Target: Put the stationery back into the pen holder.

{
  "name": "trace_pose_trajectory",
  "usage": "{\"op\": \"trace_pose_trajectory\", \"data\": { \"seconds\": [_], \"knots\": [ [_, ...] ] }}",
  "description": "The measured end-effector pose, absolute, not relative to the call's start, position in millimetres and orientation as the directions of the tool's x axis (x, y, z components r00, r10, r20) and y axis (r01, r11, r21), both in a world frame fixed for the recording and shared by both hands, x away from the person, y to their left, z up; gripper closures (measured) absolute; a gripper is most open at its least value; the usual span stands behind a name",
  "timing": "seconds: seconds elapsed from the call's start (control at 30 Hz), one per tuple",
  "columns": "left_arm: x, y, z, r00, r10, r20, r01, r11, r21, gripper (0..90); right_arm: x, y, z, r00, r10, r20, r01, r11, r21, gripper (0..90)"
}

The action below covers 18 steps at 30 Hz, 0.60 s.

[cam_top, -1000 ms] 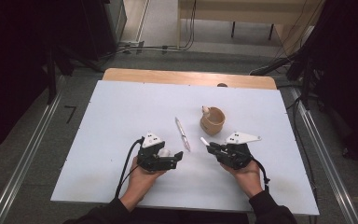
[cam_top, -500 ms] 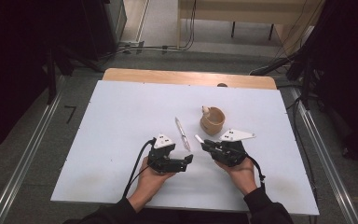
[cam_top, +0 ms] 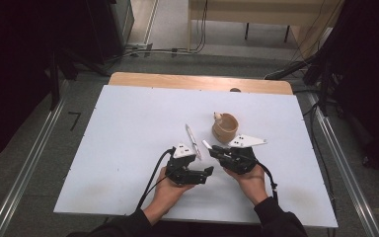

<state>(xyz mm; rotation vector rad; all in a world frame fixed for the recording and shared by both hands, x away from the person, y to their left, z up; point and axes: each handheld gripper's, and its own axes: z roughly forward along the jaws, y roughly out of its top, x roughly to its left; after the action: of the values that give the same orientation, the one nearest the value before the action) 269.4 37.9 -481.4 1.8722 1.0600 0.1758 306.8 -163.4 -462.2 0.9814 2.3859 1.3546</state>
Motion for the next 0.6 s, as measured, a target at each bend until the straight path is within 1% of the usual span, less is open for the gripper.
{"op": "trace_pose_trajectory", "data": {
  "seconds": [0.6],
  "knots": [
    [272.1,26.2,-481.0,0.628,0.715,-0.308,0.597,-0.19,0.78,21.6,309.9,-154.8,-461.9,-0.753,0.645,0.13,0.435,0.34,0.834,76.9]
  ]
}}
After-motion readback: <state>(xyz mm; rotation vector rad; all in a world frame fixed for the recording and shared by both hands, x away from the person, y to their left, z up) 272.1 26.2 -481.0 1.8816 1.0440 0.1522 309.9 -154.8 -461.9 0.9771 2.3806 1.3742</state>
